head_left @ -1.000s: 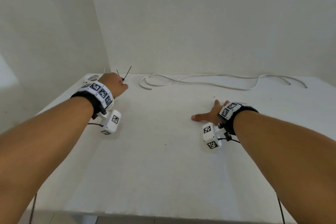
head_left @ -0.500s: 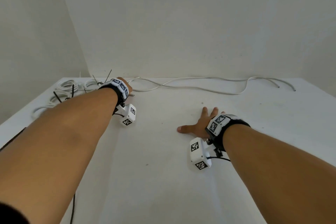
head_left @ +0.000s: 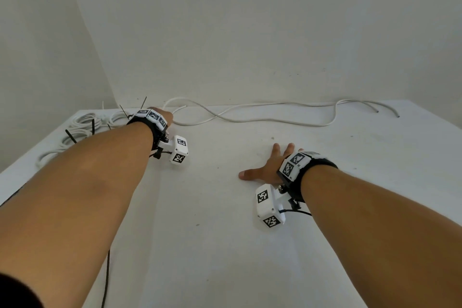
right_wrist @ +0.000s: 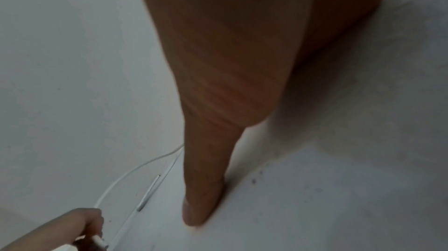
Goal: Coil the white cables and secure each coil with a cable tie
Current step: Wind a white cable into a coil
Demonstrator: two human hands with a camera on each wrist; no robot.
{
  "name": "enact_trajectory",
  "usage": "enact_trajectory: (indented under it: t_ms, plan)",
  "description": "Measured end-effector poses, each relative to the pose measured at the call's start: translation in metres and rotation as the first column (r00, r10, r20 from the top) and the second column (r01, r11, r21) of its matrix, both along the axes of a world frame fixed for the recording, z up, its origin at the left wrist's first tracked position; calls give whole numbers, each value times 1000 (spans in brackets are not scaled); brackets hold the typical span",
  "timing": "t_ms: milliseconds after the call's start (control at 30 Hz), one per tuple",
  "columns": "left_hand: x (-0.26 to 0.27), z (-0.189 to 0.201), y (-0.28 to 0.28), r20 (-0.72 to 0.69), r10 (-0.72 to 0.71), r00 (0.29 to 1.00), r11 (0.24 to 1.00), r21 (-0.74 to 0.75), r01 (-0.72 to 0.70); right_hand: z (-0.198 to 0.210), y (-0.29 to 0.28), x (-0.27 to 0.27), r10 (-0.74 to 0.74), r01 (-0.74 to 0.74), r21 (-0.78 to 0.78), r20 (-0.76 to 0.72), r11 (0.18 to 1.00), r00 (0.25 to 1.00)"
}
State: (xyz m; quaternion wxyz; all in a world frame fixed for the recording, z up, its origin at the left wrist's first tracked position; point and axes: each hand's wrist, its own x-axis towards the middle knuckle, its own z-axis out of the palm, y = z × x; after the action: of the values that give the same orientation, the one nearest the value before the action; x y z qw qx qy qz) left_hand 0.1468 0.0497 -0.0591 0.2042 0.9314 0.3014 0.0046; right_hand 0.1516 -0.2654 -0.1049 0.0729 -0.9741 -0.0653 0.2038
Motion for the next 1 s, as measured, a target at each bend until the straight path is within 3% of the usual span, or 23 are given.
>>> enact_trajectory:
  t_ms: [67, 133, 167, 233, 300, 400, 500, 600, 700, 767, 833, 933, 1000]
  plan:
    - [0, 5, 1, 89, 17, 996, 1000, -9, -16, -1, 0, 2, 3, -3, 7, 2, 1000, 1000]
    - [5, 9, -4, 253, 145, 957, 963, -259, -77, -2, 0, 4, -2, 2, 24, -2, 1000, 1000]
    - [4, 12, -10, 328, 227, 917, 889, -454, -57, -2, -1, 4, -3, 3, 27, -2, 1000, 1000]
    - [-1, 14, -26, 455, 381, 805, 741, -671, 29, -3, -1, 4, -3, 3, 19, 8, 1000, 1000]
    - [-17, 11, -45, 504, 442, 743, 606, -778, 167, -3, -1, 2, -1, 1, 19, 21, 1000, 1000]
    - [-43, 7, -80, 541, 404, 738, 460, -817, 347, -2, -2, -1, 7, -8, 20, 41, 1000, 999]
    - [-69, 3, -110, 602, 291, 744, 420, -779, 466, -1, -3, -5, 2, -5, 49, 58, 999, 998]
    - [-95, 0, -135, 616, 224, 755, 393, -766, 509, 4, -6, -13, -5, -1, 67, 88, 998, 996]
    - [-119, -4, -156, 550, 222, 805, 274, -828, 490, 8, -9, -20, -42, 15, 196, 135, 980, 990]
    - [-135, -4, -167, 500, 198, 843, 198, -863, 465, 11, -8, -25, -41, -41, 395, 197, 918, 980]
    - [-146, -4, -173, 485, 150, 862, 152, -872, 464, 17, -3, -36, 29, -218, 584, 315, 782, 949]
    - [-159, -1, -176, 476, 97, 874, 72, -879, 471, 34, 9, -57, 134, -496, 694, 508, 521, 851]
    - [-165, 2, -175, 469, 63, 881, 23, -883, 469, 43, 18, -65, 174, -578, 718, 559, 388, 811]
